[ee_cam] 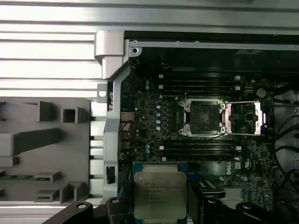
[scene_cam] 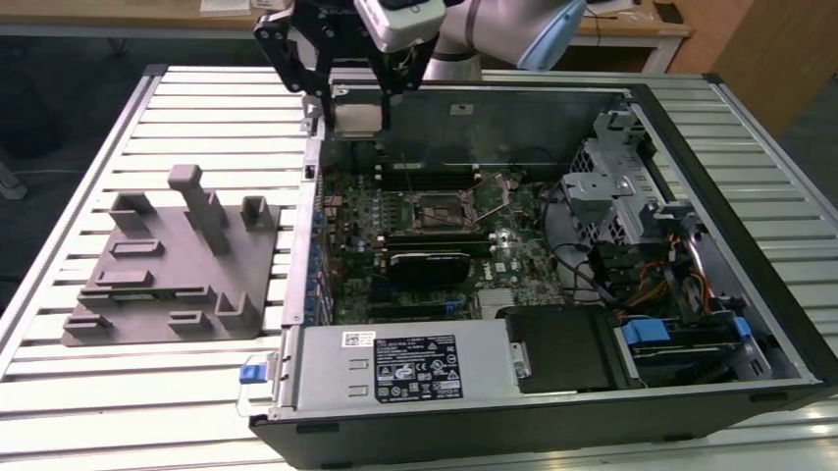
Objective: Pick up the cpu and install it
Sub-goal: 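Pick up the cpu and move it towards the insertion slot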
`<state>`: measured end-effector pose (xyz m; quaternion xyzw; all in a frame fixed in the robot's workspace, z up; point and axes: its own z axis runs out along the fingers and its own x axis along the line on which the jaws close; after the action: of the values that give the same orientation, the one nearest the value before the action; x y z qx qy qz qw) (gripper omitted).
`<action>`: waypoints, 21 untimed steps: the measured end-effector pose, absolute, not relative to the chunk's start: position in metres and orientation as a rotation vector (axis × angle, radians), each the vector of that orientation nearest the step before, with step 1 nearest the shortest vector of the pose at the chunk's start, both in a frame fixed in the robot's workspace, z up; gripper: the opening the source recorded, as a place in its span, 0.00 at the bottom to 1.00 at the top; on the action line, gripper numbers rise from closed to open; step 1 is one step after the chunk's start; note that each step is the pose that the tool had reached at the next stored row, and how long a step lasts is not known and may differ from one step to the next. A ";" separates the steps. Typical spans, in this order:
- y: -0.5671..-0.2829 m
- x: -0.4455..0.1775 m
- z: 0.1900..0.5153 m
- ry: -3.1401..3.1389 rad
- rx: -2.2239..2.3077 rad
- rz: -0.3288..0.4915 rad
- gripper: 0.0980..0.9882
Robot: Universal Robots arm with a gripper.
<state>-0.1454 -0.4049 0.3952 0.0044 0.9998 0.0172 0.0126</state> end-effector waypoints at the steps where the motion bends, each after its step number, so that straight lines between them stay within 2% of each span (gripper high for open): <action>1: -0.405 -0.143 0.395 3.116 0.014 0.054 0.50; 21: -0.405 -0.104 0.393 3.116 0.014 0.054 0.50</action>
<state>-0.1036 -0.4048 0.3931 0.0043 0.9998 0.0172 0.0126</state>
